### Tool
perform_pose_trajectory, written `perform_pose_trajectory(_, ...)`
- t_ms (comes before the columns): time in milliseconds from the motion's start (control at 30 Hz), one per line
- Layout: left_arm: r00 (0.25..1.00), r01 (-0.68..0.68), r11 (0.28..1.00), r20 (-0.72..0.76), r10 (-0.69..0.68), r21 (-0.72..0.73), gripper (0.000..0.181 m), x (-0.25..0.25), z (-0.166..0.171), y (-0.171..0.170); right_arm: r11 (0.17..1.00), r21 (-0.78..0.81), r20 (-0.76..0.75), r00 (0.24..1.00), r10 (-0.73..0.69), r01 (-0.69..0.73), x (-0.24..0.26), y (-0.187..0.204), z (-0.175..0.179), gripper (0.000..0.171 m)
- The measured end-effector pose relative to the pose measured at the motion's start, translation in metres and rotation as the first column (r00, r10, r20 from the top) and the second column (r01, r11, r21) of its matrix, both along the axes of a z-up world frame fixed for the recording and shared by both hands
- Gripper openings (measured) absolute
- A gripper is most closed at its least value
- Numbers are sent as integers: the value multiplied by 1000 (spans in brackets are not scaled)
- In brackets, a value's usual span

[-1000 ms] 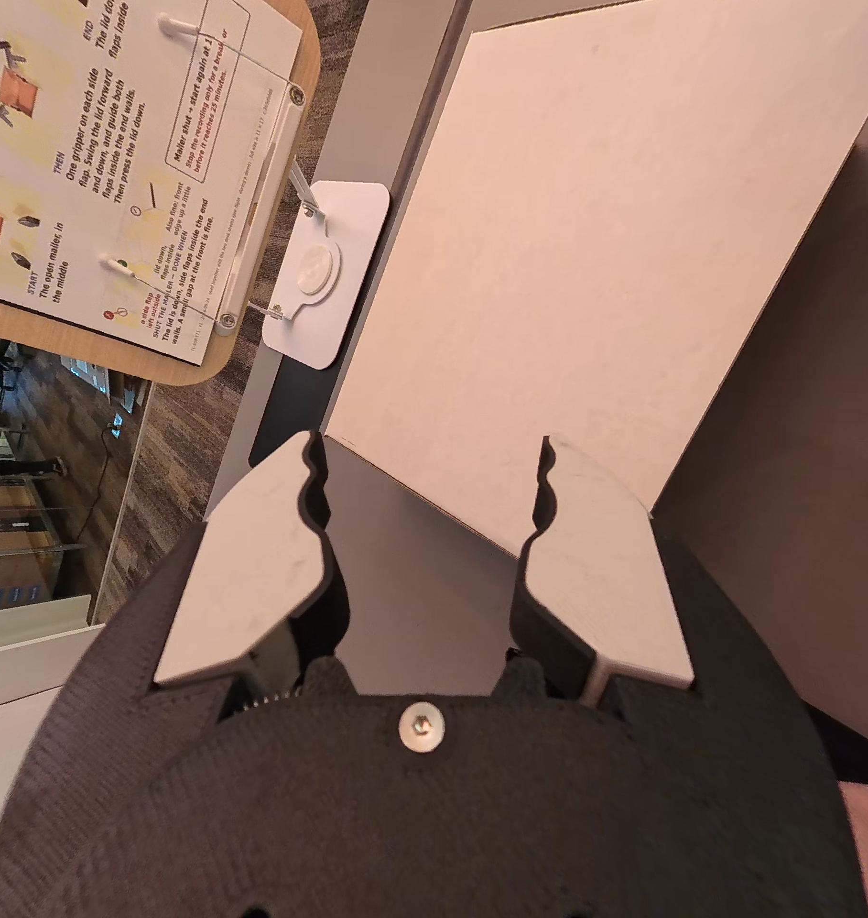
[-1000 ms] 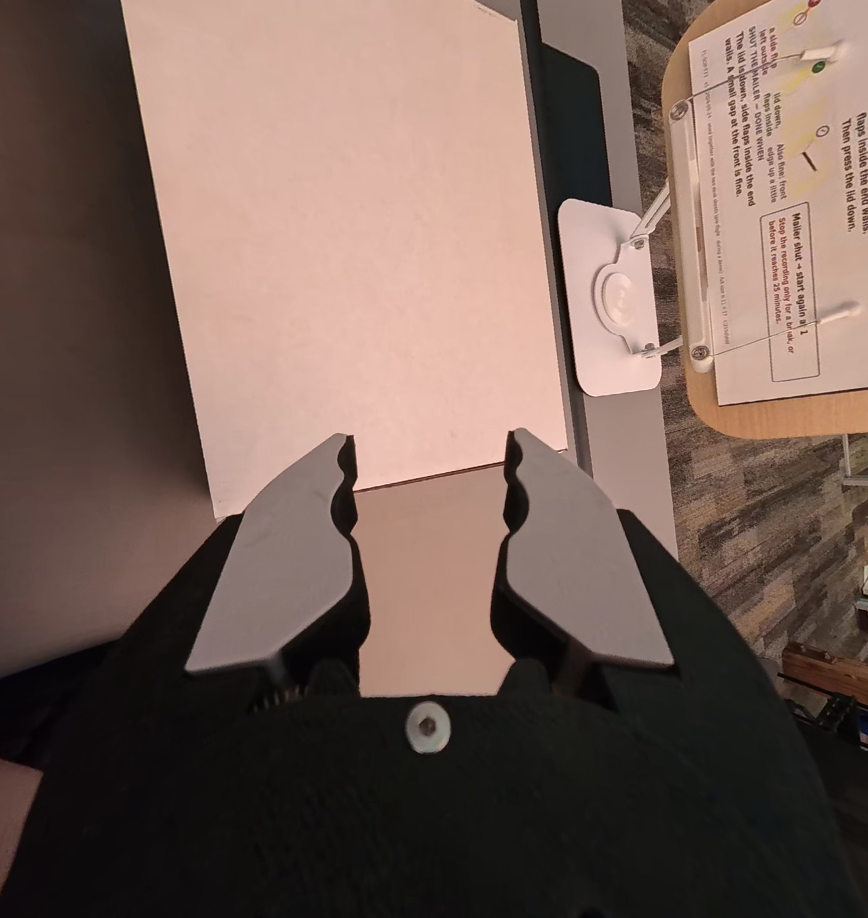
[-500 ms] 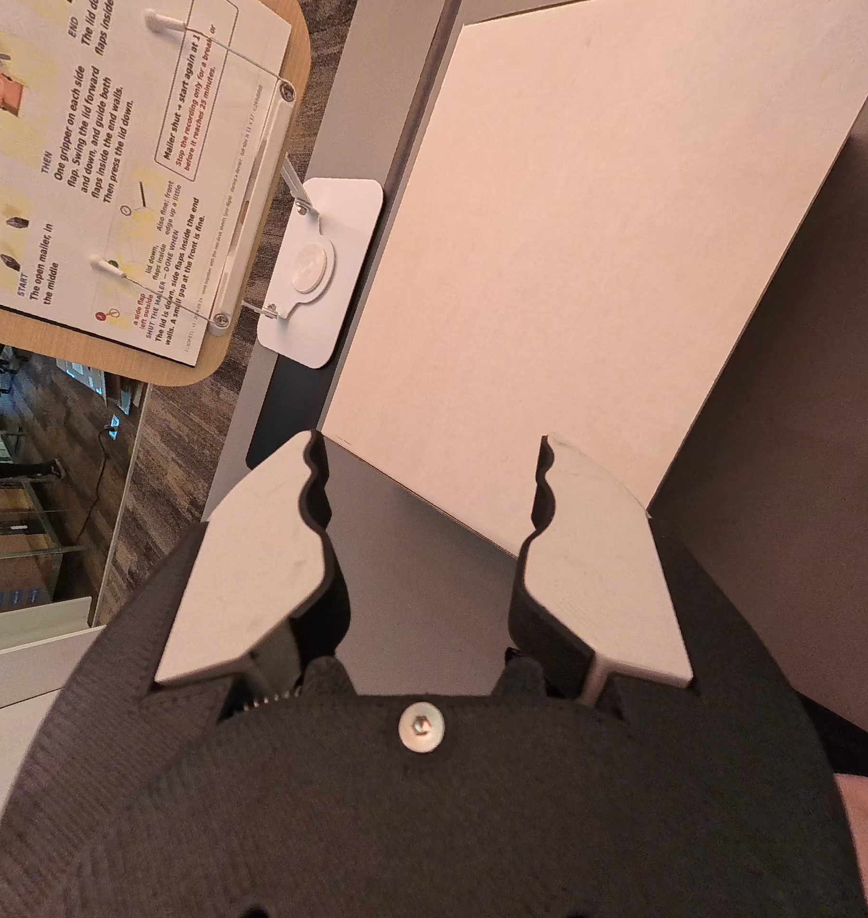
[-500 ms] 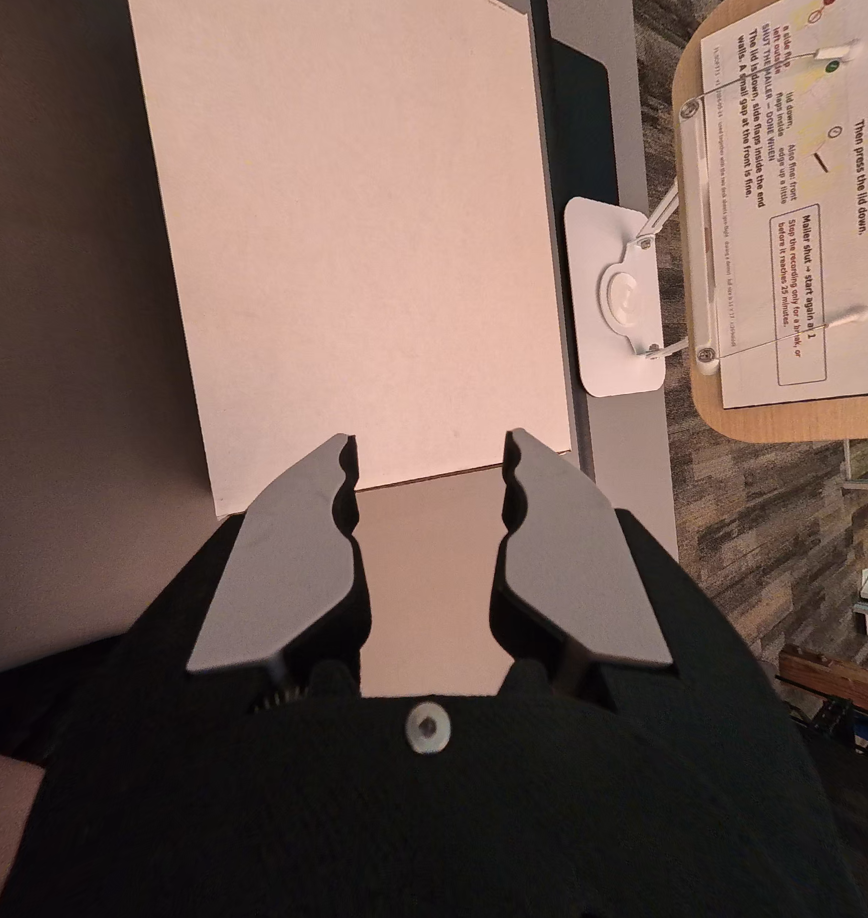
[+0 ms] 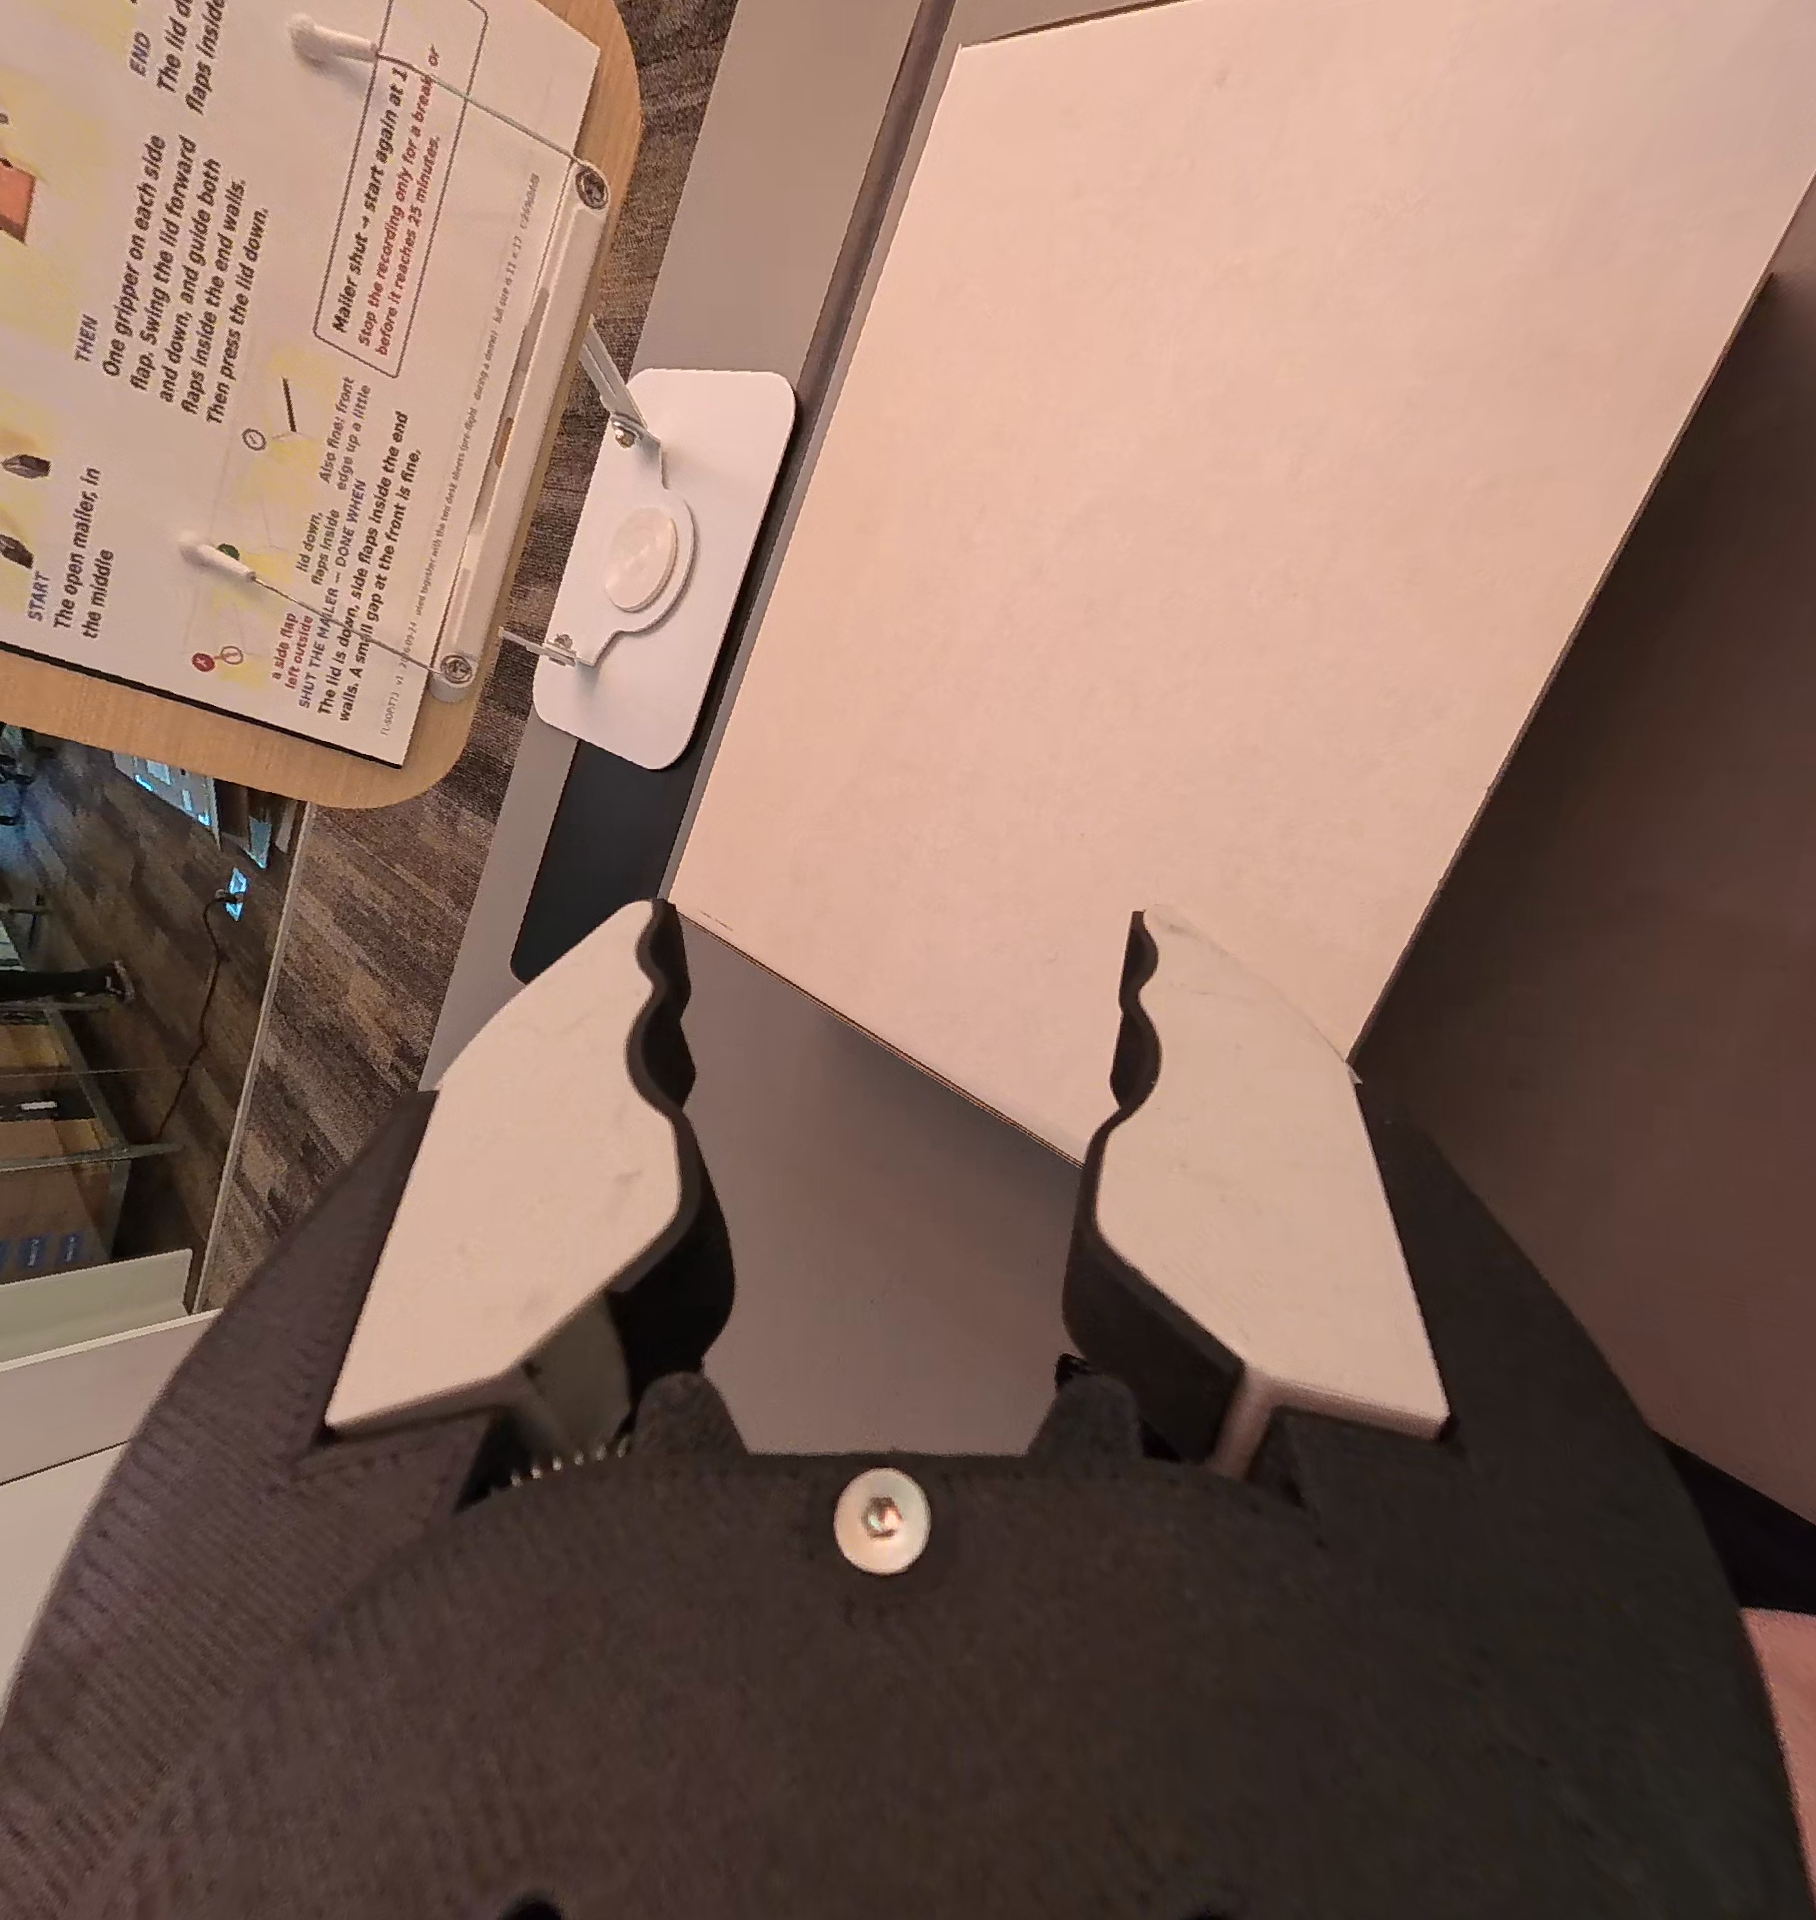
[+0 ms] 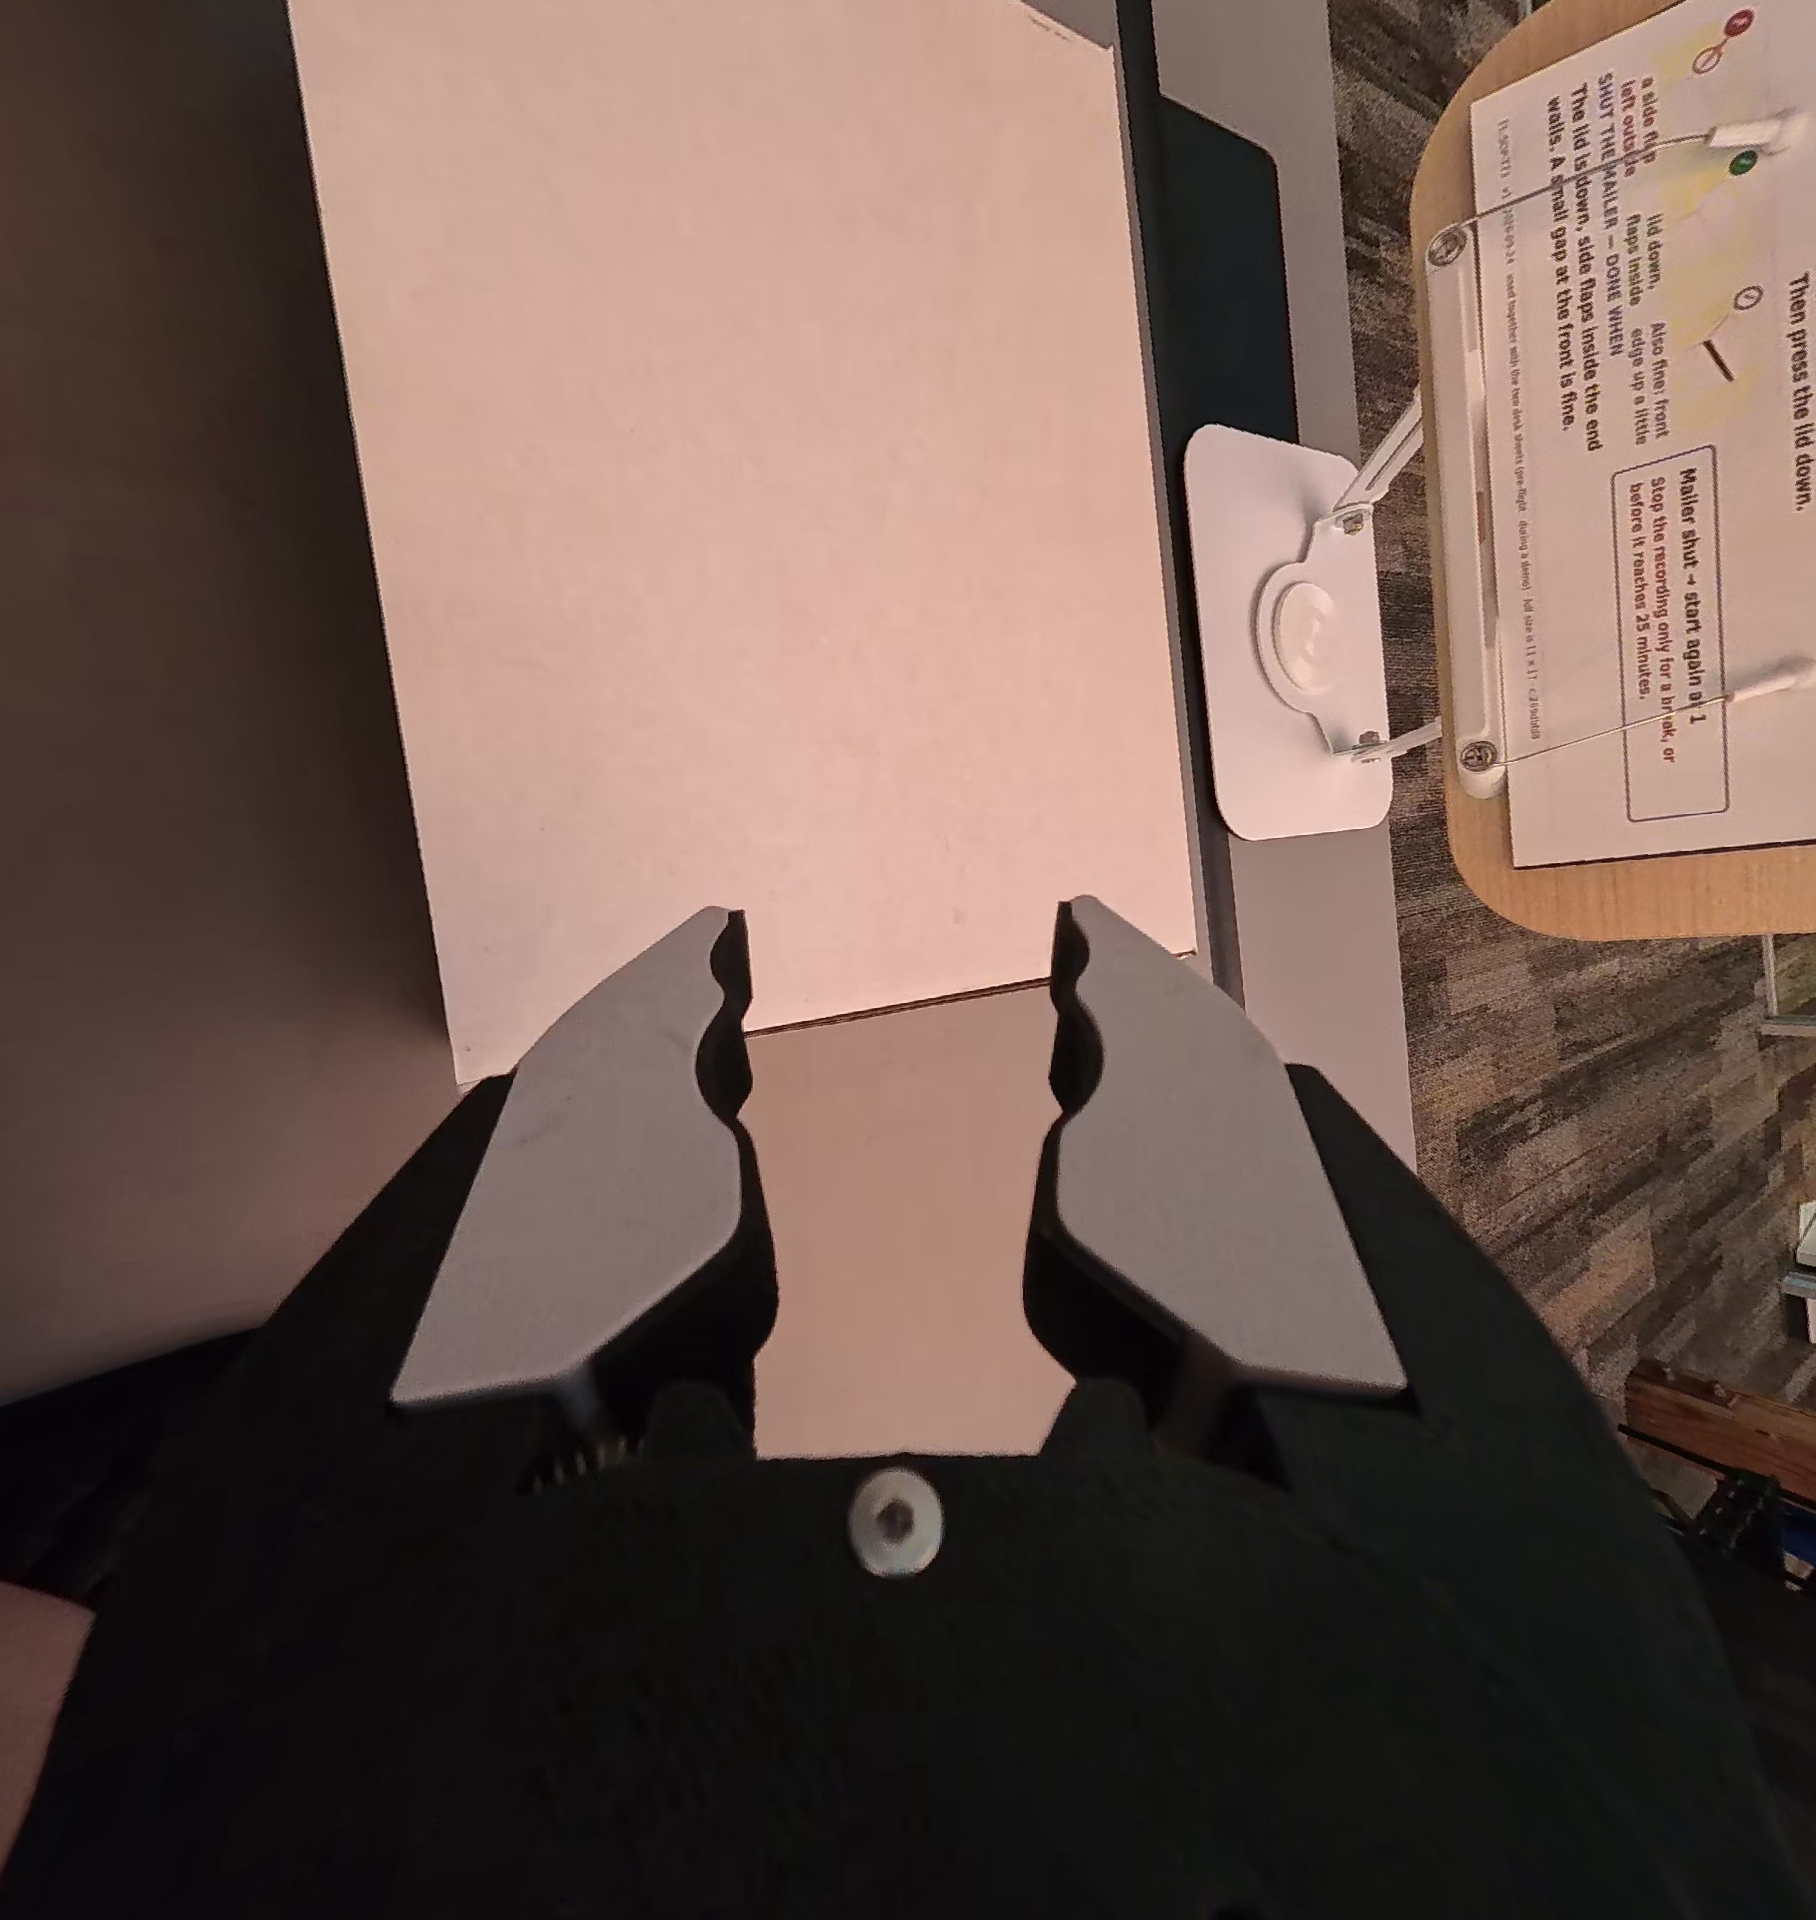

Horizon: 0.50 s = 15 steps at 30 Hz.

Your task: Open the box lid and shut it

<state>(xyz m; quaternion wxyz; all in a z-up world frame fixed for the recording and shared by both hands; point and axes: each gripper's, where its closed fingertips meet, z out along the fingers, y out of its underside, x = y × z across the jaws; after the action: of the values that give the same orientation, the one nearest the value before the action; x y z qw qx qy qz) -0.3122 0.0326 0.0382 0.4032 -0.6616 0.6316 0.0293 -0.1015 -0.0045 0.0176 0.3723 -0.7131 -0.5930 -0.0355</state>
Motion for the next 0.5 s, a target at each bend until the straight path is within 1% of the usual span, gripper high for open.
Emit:
perform_pose_trajectory(33, 1000, 1, 1000, -1, -1, 0, 80, 0, 0, 0, 1000, 1, 1, 1000, 1, -1, 0, 0, 0, 56)
perform_pose_trajectory(500, 1000, 28, 1000, 5, -28, -1, 77, 5, 0, -5, 1000, 18, 11, 1000, 18, -18, -9, -5, 2, 57)
